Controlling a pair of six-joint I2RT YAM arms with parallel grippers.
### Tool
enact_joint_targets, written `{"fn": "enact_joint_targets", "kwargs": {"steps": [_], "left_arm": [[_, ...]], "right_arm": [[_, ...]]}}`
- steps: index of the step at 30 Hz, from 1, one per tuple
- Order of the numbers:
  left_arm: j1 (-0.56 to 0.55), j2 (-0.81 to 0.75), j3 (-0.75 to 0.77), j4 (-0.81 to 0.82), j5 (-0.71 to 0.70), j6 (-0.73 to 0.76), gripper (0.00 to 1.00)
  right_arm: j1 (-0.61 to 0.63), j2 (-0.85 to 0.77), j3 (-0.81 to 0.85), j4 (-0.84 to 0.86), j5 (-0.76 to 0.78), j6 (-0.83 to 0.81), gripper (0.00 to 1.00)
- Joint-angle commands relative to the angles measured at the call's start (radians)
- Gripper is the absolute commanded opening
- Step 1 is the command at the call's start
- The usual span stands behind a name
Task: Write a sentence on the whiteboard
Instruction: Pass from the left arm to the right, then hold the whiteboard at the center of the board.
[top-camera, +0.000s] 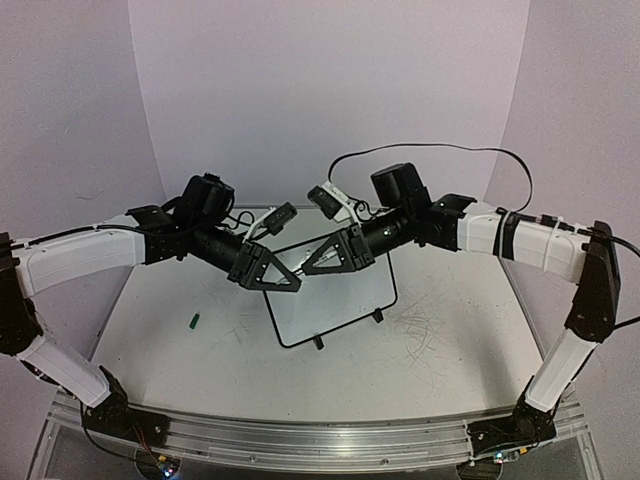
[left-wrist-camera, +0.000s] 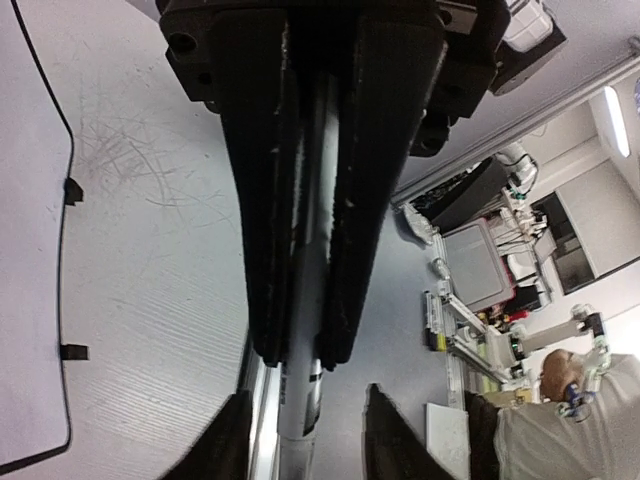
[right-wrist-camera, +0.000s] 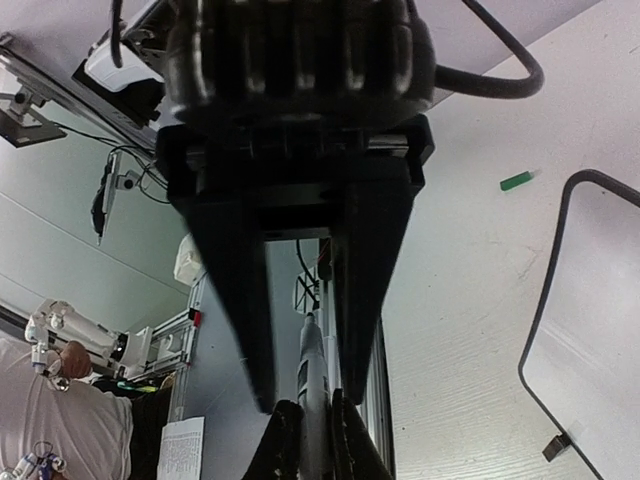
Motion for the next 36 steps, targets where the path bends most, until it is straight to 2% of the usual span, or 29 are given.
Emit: {"fn": "enact_joint_targets", "kwargs": {"steps": [1,3,5,9,11,17,20,23,27,32,36], "left_arm": [[0.029,-0.081,0.045,-0.028,-0.136,0.048,0.61],[0.063,-0.125,0.047,-0.036,-0.204,0.04,0.75],[0.107,-0.169,0.047,-0.039,-0.288,0.02,0.82],[0.139,-0.249,0.039,-0.033,-0.541,-0.046,0.88],[0.139,-0.28,0.023,-0.016,-0.661,-0.106,0.89],[0.14,-0.331,-0.091,0.005,-0.854,-0.306,0.95],[0.139,-0.365,-0.183,0.064,-0.85,-0.392,0.95],[0.139,-0.404,-0.291,0.17,-0.846,-0.463,0.93],[0.139,-0.42,-0.417,0.309,-0.841,-0.525,0.91],[0.135,-0.397,-0.514,0.471,-0.801,-0.568,0.94],[0.107,-0.376,-0.55,0.501,-0.811,-0.552,0.99]], "right_arm": [[0.002,-0.071,-0.024,0.021,0.172,0.022,0.0],[-0.014,-0.113,-0.056,0.021,0.267,0.041,0.0],[-0.039,-0.172,-0.094,0.024,0.35,0.065,0.0],[-0.116,-0.272,-0.169,0.039,0.434,0.086,0.0],[-0.17,-0.312,-0.212,0.072,0.425,0.121,0.0],[-0.294,-0.441,-0.348,0.237,0.455,0.27,0.0],[-0.308,-0.509,-0.375,0.229,0.539,0.245,0.0],[-0.308,-0.611,-0.432,0.221,0.637,0.154,0.0],[-0.308,-0.731,-0.506,0.23,0.688,0.06,0.0],[-0.308,-0.735,-0.506,0.18,0.762,0.043,0.0],[-0.308,-0.738,-0.503,0.158,0.857,0.039,0.0]]}}
